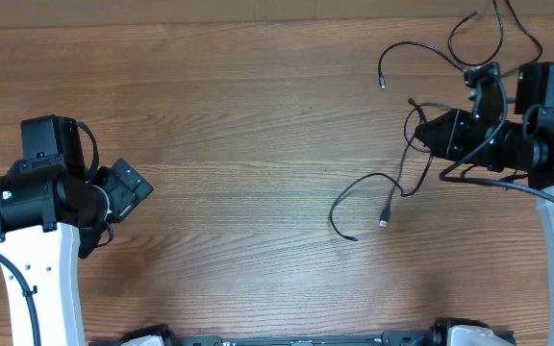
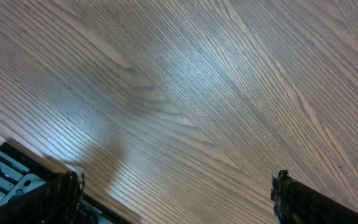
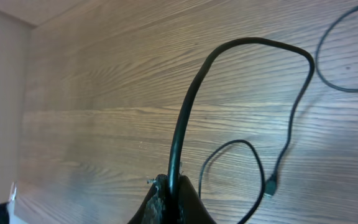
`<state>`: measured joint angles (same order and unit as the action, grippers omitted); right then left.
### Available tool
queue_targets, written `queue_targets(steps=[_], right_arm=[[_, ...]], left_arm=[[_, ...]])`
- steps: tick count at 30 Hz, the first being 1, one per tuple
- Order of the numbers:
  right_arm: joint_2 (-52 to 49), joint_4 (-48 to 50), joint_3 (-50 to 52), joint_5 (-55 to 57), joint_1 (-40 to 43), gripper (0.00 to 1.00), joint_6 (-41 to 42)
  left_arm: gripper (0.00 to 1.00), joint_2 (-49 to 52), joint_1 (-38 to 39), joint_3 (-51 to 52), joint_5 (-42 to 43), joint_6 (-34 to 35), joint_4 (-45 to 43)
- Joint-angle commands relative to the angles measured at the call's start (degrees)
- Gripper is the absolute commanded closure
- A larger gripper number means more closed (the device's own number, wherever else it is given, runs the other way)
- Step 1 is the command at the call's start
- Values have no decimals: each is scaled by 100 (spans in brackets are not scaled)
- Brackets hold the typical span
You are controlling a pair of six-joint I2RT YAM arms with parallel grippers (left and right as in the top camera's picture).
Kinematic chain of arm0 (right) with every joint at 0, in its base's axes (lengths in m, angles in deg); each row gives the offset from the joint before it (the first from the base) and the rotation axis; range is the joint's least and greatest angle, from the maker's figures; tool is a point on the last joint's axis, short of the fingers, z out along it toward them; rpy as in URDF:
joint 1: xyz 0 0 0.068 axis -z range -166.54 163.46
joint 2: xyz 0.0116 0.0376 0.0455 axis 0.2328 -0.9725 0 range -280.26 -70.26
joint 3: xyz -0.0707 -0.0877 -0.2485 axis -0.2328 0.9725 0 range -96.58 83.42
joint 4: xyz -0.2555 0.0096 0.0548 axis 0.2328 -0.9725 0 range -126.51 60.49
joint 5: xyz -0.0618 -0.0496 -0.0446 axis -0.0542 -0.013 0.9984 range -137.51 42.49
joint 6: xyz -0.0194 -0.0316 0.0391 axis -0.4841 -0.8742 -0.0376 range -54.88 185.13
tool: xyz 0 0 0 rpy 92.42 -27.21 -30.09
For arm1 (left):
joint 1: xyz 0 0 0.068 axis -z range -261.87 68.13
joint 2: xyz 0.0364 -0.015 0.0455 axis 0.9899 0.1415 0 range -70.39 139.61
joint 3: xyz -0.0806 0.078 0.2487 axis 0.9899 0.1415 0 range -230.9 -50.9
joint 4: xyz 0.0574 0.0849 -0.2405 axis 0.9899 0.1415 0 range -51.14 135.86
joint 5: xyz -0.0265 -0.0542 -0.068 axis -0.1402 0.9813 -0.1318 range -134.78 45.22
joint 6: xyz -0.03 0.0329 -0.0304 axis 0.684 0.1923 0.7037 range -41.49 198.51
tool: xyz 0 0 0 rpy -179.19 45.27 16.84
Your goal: Untangle cables
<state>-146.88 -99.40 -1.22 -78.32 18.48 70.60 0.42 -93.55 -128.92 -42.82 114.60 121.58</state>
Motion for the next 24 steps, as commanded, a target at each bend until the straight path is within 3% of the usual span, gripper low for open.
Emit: queue_targets(steps=[1,7,10,16,24], right_arm=[[-2,7,197,31,76,96,-90],[-42,79,732,199,138,96,-48],[-138,109,820,811,385,96,684],[-284,144,820,1882,990,77,1226],[-625,144,820,2291,1698,74,1263]], left_arm=[[0,17,-28,20,39,-9,-48],[0,17,-28,20,42,-11,-63],[0,17,-28,20,42,-13,-57],[0,17,-28,20,42,-33,-63],[0,17,-28,20,42,-31,-70]])
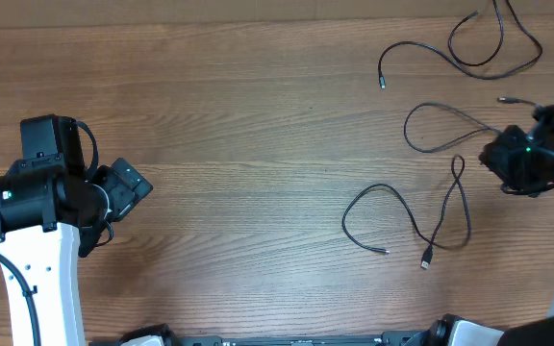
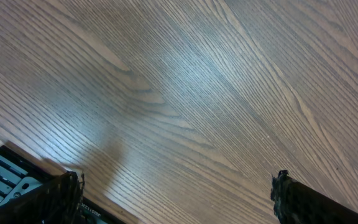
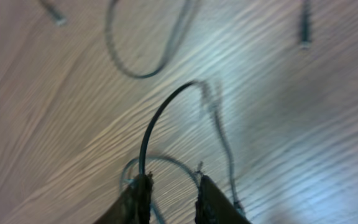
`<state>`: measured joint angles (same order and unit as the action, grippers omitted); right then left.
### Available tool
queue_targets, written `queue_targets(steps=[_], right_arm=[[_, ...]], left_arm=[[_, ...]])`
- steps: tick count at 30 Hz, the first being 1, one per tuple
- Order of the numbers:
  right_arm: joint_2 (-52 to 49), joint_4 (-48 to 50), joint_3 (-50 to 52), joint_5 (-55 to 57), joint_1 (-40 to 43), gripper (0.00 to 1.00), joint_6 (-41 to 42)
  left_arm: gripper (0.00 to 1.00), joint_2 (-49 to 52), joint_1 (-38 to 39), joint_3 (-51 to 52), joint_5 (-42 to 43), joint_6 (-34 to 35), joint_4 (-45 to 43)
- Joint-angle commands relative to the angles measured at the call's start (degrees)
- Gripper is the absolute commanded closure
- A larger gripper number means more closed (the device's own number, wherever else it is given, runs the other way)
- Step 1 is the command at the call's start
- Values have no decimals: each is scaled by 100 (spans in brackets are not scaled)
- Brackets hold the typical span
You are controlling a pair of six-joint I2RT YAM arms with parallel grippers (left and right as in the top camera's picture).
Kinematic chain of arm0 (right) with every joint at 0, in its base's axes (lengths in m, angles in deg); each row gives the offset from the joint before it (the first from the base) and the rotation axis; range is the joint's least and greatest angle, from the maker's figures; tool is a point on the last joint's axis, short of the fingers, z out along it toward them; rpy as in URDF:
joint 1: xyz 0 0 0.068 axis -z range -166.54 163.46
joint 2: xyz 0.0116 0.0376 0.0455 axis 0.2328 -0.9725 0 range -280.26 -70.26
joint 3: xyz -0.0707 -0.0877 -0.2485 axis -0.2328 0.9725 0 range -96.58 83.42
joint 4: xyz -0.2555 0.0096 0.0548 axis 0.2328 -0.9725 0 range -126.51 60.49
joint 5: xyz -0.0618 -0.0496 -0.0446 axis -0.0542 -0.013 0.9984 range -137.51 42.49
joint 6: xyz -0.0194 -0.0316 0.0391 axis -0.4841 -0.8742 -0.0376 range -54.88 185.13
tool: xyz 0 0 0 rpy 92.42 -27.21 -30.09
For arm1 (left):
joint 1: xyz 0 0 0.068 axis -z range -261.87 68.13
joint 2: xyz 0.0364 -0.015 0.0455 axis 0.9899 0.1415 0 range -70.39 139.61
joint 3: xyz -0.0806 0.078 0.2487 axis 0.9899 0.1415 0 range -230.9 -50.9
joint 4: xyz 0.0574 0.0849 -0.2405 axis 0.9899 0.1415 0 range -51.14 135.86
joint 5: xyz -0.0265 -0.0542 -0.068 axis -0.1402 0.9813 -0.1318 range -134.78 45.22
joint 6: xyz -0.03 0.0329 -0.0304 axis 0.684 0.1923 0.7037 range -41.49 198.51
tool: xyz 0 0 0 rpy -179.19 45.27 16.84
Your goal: Untangle cables
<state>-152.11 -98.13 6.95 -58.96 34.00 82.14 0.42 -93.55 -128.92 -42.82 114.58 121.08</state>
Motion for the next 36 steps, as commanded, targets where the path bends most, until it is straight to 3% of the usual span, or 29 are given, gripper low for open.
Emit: queue_targets(steps=[1,3,4,8,10,12,17,24,31,33,36], right_arm=[[-179,17,2,579,225,75,168],[-267,11,2,925,299,75,461],[-308,9,2,970,328,70,564],[-352,-118,2,660,339,39,546],[-352,-210,2,442,317,18,516],[-352,-258,2,184,317,9,275],[-352,-450,2,-144,317,7,-79],[-354,-774,37,1488,317,0,479],[-369,-435,643,1128,315,0,570],[-374,-188,861,1088,302,0,573],[-382,120,1108,1069,299,11,643]], left_arm=[[0,17,-28,20,42,-28,-20],[1,17,-28,20,44,-28,-17],[0,17,-28,20,42,-28,-17],[0,17,-28,20,44,-28,-17],[0,17,-28,20,44,-26,-20],[0,17,-28,20,44,-26,-20],[0,17,-28,20,44,-26,-24],[0,17,-28,20,46,-28,-2],[0,17,-28,20,46,-28,-22],[0,17,-28,20,46,-28,-20],[0,17,-28,20,44,-28,-22]])
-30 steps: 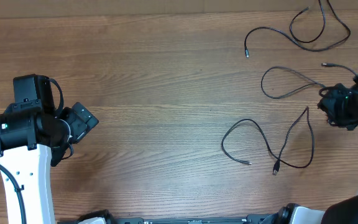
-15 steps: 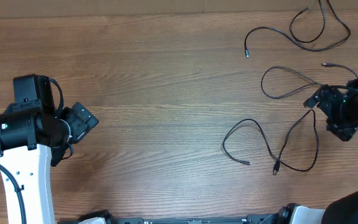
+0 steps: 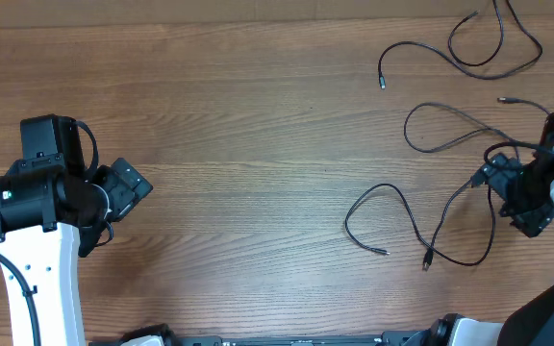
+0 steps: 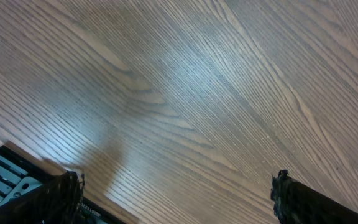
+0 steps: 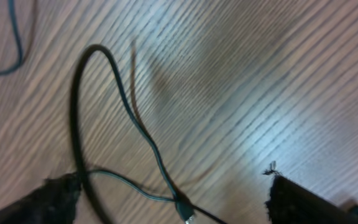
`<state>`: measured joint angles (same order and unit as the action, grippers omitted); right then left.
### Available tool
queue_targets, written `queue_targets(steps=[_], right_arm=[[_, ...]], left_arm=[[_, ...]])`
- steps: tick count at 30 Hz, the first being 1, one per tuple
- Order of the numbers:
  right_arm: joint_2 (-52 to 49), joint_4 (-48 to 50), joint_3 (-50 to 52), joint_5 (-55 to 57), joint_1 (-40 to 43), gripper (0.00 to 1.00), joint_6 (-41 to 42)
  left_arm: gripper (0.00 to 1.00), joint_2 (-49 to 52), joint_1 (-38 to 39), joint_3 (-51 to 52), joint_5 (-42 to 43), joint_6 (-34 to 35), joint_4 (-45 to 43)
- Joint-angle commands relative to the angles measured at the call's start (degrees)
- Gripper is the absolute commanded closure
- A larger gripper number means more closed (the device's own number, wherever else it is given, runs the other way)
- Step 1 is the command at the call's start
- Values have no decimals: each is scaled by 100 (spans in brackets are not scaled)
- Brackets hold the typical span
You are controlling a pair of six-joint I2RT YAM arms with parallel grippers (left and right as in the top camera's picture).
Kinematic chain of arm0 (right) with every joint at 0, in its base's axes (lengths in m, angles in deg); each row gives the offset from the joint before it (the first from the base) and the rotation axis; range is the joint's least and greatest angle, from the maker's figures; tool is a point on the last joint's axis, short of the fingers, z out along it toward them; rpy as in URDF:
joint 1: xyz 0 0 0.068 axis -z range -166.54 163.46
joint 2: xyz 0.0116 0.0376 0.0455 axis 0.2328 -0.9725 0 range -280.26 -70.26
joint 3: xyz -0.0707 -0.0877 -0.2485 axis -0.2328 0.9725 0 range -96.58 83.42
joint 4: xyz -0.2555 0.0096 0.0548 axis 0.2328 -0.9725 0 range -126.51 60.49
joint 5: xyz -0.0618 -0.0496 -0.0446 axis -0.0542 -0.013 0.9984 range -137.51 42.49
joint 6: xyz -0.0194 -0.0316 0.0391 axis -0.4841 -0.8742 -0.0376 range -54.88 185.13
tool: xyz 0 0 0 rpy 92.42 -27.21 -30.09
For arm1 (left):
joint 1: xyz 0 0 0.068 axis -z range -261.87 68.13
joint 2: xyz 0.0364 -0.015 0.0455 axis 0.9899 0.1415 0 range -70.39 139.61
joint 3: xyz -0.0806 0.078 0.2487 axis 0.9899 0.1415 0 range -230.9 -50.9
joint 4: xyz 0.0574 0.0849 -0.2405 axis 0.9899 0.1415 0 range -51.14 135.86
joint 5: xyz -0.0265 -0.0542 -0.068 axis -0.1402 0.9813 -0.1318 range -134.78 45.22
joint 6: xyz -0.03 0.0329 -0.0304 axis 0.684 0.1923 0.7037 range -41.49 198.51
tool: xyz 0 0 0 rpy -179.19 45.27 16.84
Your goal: Untangle cables
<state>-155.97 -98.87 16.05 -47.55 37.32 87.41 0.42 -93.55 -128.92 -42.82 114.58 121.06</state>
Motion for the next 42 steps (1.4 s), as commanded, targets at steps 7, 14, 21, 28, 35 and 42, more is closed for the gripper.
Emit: queue_targets(steps=[7,14,21,28,35,42], right_arm=[[2,695,363,426,-33,71,1198],[2,1200,337,929,2,96,1537],[2,1344,-369,1502,2,96,1126],[2,1871,-774,2422,2,96,55],[2,1954,-769,2695,0,84,59],[2,1539,-763,2566,0,12,601]], left_arm=[[0,17,-28,20,46,-28,-9],[0,17,-28,20,46,-28,2],[1,17,-28,20,46,-31,17],[0,17,-28,20,44,-31,4],[1,17,-28,20,46,-28,7],[0,17,-28,20,46,-28,7]])
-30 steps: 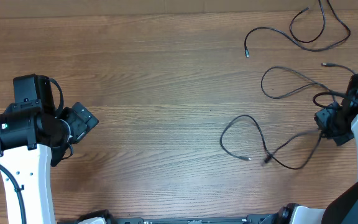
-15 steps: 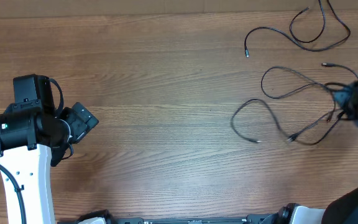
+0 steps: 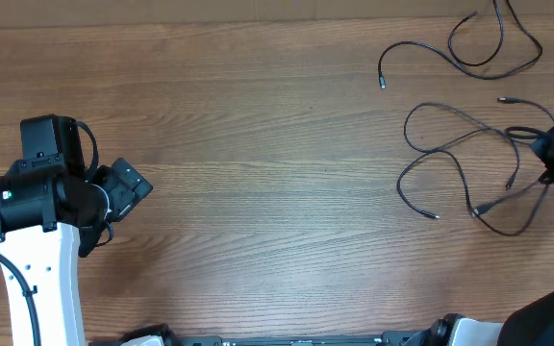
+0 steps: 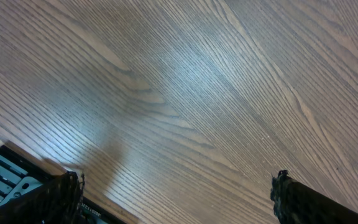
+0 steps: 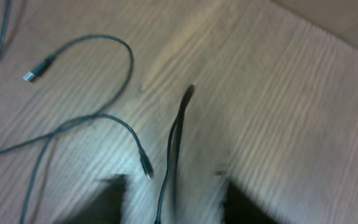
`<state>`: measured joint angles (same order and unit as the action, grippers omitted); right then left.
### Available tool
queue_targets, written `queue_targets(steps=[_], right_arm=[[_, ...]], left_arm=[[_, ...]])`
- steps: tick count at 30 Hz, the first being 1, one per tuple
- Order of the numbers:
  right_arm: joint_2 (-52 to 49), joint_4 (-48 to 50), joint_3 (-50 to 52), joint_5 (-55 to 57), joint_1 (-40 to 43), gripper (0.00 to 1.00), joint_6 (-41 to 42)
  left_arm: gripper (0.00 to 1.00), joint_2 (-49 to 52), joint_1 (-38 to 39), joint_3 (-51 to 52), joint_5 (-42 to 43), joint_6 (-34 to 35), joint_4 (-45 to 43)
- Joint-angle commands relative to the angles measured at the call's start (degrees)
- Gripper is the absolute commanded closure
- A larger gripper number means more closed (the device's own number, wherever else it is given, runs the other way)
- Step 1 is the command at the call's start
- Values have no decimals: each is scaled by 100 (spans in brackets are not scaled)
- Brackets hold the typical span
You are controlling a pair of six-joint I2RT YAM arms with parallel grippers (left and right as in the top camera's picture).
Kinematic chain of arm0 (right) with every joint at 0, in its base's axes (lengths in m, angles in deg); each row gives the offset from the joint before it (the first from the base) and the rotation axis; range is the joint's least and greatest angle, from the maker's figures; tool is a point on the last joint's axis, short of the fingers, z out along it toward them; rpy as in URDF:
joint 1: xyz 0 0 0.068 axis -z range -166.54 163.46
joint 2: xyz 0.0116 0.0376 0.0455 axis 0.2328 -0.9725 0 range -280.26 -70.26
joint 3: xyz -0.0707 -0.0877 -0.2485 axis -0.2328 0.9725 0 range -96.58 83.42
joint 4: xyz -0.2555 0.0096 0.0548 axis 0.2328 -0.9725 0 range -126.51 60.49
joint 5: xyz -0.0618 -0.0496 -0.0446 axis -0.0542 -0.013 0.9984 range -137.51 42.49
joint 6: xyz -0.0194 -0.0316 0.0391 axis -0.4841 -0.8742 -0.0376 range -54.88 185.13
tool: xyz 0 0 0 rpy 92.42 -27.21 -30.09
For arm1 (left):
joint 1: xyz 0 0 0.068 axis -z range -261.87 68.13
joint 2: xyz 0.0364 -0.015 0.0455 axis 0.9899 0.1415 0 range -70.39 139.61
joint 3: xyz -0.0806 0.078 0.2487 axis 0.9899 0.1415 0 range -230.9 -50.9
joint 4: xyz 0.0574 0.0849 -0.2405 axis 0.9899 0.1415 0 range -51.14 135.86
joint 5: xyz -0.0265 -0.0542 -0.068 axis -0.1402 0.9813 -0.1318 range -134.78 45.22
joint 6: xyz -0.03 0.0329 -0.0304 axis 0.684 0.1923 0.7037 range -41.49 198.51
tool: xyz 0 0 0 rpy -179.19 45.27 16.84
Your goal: Untangle cables
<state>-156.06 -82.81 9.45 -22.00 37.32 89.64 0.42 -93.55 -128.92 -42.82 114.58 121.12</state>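
Three thin black cables lie at the table's right. One cable [image 3: 421, 45] snakes along the far edge, apart from the rest. A looped cable [image 3: 450, 109] and a third cable [image 3: 402, 183] overlap near the right edge. My right gripper [image 3: 549, 154] is over their right ends. In the blurred right wrist view its fingers [image 5: 114, 199] stand apart, so the right gripper [image 5: 176, 202] is open, with a cable loop [image 5: 171, 149] running between them. My left gripper [image 3: 128, 192] is far left, open over bare wood [image 4: 176, 199].
The wooden table [image 3: 258, 144] carries nothing else. A USB plug [image 5: 35, 70] and a small plug [image 5: 146, 169] lie just ahead of the right fingers. The table's right edge [image 5: 328, 37] is close to the right gripper.
The lower cables now lie further right, bunched against the looped cable. My right gripper sits higher and nearer the right edge, its fingers closer together, a cable loop between them. The left arm is unchanged.
My right gripper was first shut on a cable, lifted among the tangled bunch at the right. Then the far cable lay apart and the others were spread lower. Later the gripper stood wide open beside them. Now those cables are drawn rightward. The left arm never moved.
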Motion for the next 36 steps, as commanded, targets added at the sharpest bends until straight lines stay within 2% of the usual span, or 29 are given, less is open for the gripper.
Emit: queue_targets(steps=[1,2,6,8,11,17,19,24,28,36], right_arm=[[11,-105,-101,-140,0,2,474],[9,-125,-96,-382,0,0,542],[4,-129,-63,-2391,-28,0,551],[4,-129,24,-3418,-79,3,546],[-4,-116,260,-4201,-273,7,546],[-52,586,909,-4146,-938,13,57],[-109,831,1143,-4030,-1196,13,52],[-413,1207,1523,-3517,-1740,21,94],[-728,1370,1580,-3331,-2024,41,94],[-1504,1534,1580,-2704,-2354,42,94]], left_arm=[[0,17,-28,20,46,-28,0],[0,17,-28,20,46,-28,0],[0,17,-28,20,46,-28,0],[0,17,-28,20,46,-28,-2],[0,17,-28,20,46,-28,-2],[0,17,-28,20,52,-26,-15],[0,17,-28,20,52,-26,-24],[0,17,-28,20,50,-26,-22],[0,17,-28,20,50,-26,-28],[0,17,-28,20,52,-26,-20]])
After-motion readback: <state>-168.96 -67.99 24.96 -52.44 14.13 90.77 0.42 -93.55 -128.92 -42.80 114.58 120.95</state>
